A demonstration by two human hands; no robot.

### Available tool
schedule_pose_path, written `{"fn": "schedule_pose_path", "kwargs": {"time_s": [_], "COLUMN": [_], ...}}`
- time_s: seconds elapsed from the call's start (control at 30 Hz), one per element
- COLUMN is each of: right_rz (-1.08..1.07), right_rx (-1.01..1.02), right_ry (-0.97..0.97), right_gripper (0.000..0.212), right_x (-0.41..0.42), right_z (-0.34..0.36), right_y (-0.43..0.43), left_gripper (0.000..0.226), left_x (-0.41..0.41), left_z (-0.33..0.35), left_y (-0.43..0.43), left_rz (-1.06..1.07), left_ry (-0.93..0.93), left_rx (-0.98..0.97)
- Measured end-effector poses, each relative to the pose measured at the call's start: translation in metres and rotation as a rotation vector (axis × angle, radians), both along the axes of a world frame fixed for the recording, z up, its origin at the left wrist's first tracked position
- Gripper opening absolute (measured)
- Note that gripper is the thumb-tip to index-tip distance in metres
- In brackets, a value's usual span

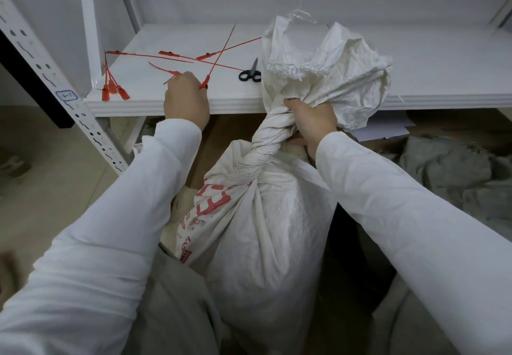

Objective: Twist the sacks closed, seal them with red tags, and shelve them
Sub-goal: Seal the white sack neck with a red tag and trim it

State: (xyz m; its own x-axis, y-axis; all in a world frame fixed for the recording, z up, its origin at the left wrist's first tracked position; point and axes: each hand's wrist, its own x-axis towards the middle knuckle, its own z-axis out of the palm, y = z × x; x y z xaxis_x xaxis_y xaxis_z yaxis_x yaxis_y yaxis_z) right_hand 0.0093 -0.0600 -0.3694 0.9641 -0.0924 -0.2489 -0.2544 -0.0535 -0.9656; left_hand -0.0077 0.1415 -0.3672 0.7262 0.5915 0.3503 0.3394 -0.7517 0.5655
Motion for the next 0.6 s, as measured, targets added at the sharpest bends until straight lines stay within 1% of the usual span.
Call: {"fn": "schedule_pose_path", "kwargs": {"time_s": [0.13, 0.23, 0.3, 0.37, 0.43, 0.47, 0.57, 0.6], "right_rz": [0.004, 0.039, 0.059, 0.078, 0.089, 0.099, 0.098, 0.101], "right_rx": [0.073, 0.134, 0.133, 0.13, 0.121, 0.108, 0.04, 0.039], "right_ry": [-0.04, -0.089, -0.127, -0.151, -0.18, -0.209, -0.298, -0.31], "right_gripper": [0.033, 0.034, 0.033, 0.028, 0.018, 0.017, 0.03, 0.03], "right_x": [-0.009, -0.016, -0.019, -0.023, -0.026, -0.028, -0.028, -0.029], "right_z": [0.0, 0.001, 0.0, -0.002, -0.005, -0.004, -0.009, -0.008], "right_y": [-0.018, -0.026, -0.031, -0.035, -0.04, -0.042, -0.045, -0.044], "left_gripper": [0.02, 0.017, 0.012, 0.01, 0.01, 0.012, 0.01, 0.009], "left_x": [-0.025, -0.041, -0.049, -0.054, -0.058, -0.059, -0.062, -0.062], "left_z": [0.001, -0.003, -0.007, -0.011, -0.014, -0.015, -0.018, -0.018], "left_y": [-0.027, -0.045, -0.054, -0.057, -0.057, -0.056, -0.053, -0.052], "left_rz": [-0.054, -0.094, -0.113, -0.136, -0.165, -0.181, -0.239, -0.253], "left_ry": [-0.002, 0.012, 0.031, 0.073, 0.132, 0.161, 0.222, 0.232], "left_rx": [-0.055, -0.11, -0.117, -0.107, -0.089, -0.089, -0.102, -0.099]}}
